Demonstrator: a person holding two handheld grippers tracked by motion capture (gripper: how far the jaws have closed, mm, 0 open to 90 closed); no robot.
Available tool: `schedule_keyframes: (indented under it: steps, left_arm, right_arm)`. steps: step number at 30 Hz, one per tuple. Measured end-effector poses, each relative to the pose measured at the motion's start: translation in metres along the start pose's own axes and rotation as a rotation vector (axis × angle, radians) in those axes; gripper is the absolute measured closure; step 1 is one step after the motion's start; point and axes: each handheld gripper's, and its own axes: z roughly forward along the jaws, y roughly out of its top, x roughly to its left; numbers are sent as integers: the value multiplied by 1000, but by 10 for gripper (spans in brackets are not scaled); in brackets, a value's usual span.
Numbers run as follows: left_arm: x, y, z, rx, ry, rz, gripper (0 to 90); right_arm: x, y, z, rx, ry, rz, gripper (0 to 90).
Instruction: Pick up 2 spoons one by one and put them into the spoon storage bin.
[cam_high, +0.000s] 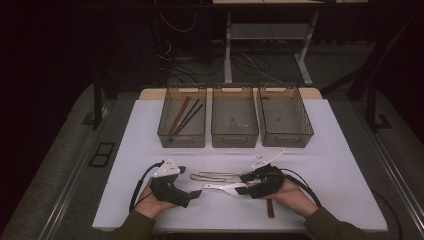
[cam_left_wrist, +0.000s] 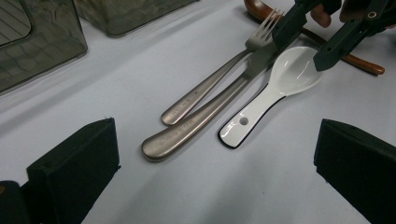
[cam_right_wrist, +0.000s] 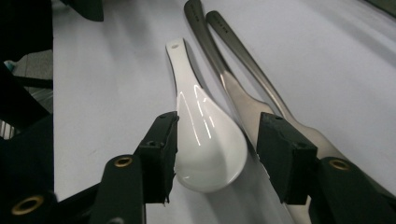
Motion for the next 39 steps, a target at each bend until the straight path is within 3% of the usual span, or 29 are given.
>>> schedule_keyframes:
  steps: [16,31,39]
  left_arm:
    - [-2,1,1,3,-9,9,0]
    - [-3,1,1,11,-15,16,0]
    - [-3,0,1,15,-25,26,0]
  right_arm:
    - [10,-5,9,60,5,-93,652]
    - [15,-5,8,44,46,-94,812]
    - [16,-5,5,39,31,-112,817]
